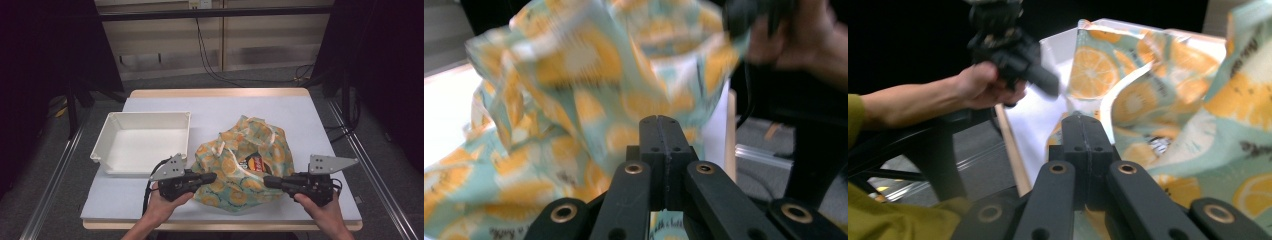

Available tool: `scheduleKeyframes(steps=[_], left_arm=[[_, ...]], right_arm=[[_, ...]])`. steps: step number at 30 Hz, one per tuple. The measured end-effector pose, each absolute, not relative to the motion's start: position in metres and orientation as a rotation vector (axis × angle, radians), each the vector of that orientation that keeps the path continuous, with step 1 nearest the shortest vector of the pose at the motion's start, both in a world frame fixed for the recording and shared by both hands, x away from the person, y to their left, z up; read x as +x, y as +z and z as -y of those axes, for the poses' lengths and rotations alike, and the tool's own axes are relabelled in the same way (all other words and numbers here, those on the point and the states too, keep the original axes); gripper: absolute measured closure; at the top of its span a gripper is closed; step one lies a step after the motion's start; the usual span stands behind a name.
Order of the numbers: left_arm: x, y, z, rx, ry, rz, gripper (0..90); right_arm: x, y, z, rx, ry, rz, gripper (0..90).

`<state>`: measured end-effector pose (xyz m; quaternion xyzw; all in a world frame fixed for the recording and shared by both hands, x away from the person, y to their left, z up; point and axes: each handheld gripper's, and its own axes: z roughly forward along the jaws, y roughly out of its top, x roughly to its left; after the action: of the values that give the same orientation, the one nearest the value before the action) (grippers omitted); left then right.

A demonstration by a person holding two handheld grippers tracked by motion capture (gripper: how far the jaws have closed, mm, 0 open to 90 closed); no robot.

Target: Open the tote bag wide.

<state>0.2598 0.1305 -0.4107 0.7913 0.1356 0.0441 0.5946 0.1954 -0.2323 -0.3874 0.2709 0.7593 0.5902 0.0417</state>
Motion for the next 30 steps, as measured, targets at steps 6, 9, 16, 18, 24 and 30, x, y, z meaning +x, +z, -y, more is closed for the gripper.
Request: scheduleKeyframes(steps=[6, 9, 16, 18, 24, 30], left_arm=[[0.267, -0.409, -0.129, 1.771, 0.146, -0.382, 38.2], [0.265, -0.406, -0.124, 1.774, 0.167, -0.375, 27.9], [0.273, -0.408, -0.096, 1.817, 0.186, -0.332, 25.4], [0.280, -0.413, -0.090, 1.810, 0.169, -0.352, 28.3], [0.293, -0.428, -0.075, 1.884, 0.129, -0.340, 77.4], [0.288, -0.427, -0.070, 1.925, 0.100, -0.314, 90.0]], right_arm=[[0.188, -0.409, 0.216, 0.827, 1.754, -2.427, 90.0], [0.189, -0.423, 0.214, 0.852, 1.694, -2.454, 90.0], [0.198, -0.448, 0.217, 0.922, 1.615, -2.484, 90.0], [0.201, -0.455, 0.217, 0.941, 1.599, -2.500, 90.0], [0.203, -0.459, 0.218, 0.942, 1.580, -2.509, 90.0], [0.203, -0.431, 0.232, 0.933, 1.645, -2.368, 74.2]])
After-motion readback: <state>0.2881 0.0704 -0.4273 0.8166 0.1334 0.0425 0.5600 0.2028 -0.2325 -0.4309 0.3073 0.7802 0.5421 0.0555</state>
